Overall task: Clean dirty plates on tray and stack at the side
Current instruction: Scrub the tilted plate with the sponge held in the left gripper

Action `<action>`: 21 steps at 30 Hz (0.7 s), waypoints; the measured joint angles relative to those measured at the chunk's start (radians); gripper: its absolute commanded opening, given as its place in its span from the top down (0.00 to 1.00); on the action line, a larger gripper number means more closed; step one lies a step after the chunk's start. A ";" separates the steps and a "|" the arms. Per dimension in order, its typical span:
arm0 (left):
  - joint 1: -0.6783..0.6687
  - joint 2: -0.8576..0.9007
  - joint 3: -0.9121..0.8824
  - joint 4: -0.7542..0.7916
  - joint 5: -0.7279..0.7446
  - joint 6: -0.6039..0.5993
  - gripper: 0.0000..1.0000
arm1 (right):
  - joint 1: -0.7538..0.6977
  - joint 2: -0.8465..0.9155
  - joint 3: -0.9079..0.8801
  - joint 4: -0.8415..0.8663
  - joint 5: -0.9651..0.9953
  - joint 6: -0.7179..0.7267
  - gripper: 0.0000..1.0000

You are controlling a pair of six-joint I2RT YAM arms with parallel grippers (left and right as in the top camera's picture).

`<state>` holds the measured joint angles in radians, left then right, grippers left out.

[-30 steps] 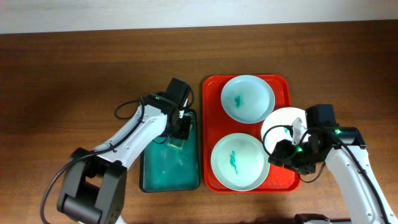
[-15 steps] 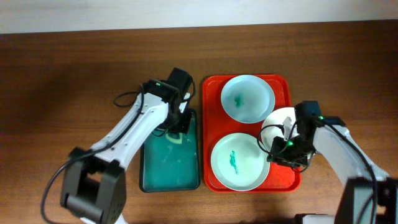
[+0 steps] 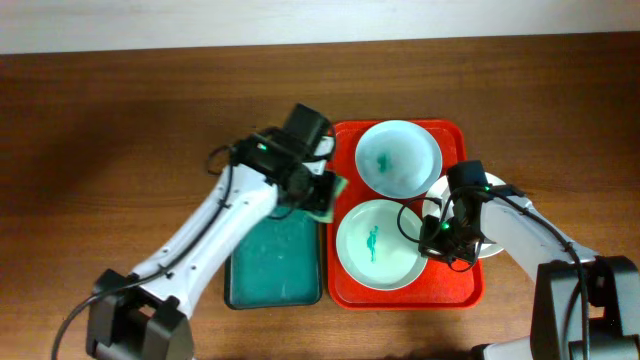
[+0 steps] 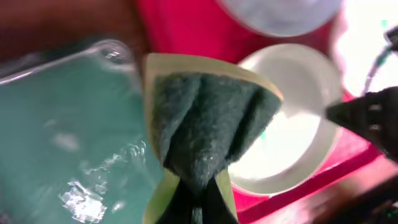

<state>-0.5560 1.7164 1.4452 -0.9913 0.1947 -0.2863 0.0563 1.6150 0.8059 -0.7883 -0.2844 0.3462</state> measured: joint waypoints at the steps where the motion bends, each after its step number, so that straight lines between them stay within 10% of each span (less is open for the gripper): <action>1: -0.054 0.005 -0.002 0.050 0.004 -0.022 1.00 | 0.000 0.000 0.000 0.000 0.000 -0.010 0.96; 13: -0.229 0.380 -0.005 0.279 0.217 -0.168 1.00 | 0.000 0.000 0.001 -0.006 0.008 -0.032 0.96; 21: -0.230 0.382 0.070 0.046 -0.212 -0.183 1.00 | 0.000 0.000 0.001 -0.005 0.005 -0.032 0.95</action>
<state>-0.7860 2.0983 1.5150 -0.9451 -0.0174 -0.4698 0.0563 1.6150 0.8066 -0.7937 -0.2790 0.3138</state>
